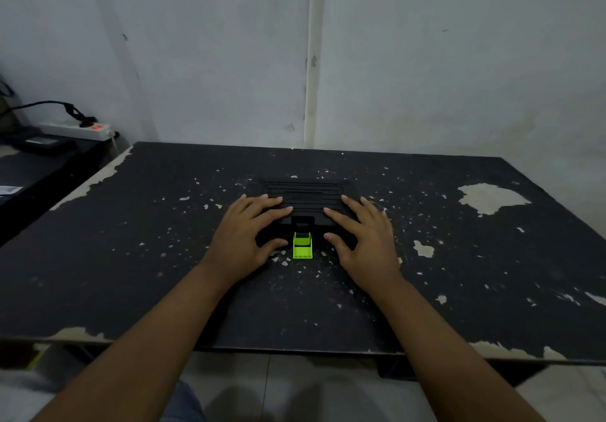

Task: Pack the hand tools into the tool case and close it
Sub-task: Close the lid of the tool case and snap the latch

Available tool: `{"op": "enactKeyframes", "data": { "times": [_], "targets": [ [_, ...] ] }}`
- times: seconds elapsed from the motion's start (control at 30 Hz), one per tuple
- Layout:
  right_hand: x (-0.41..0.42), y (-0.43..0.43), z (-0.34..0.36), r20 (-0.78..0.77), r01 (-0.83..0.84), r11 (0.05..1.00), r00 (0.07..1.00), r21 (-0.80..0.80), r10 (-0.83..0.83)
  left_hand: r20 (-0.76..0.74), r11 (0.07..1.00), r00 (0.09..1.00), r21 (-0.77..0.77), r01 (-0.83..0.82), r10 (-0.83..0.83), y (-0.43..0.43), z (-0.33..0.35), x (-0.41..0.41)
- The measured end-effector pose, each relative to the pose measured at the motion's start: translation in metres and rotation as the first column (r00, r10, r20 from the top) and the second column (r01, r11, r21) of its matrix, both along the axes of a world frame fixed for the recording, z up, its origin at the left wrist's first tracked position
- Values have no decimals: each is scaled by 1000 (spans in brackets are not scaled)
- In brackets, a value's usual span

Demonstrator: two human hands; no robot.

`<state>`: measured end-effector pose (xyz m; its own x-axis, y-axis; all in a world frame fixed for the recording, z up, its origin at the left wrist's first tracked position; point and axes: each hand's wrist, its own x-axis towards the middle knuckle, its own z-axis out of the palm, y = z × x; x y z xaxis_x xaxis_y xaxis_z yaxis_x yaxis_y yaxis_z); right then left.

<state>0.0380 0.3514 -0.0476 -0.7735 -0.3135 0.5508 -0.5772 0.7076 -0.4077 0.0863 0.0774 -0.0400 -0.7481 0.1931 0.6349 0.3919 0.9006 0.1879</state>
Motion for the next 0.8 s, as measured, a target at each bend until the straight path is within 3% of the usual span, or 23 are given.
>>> {"op": "enactKeyframes", "data": {
  "times": [0.1, 0.23, 0.47, 0.8],
  "targets": [
    [3, 0, -2, -80, 29, 991, 997, 128, -18, -17, 996, 999, 80, -27, 29, 7, -1, 0],
    [5, -3, 1, -130, -14, 976, 991, 219, 43, -34, 999, 999, 34, -13, 15, 11, 2, 1],
    [-9, -14, 9, -109, -133, 970, 981, 203, 157, -32, 997, 997, -33, 70, -71, 13, 5, 6],
    [-9, -15, 3, -194, -209, 975, 956, 73, 219, -112, 992, 987, 44, 116, -111, 15, 2, 4]
  ]
}}
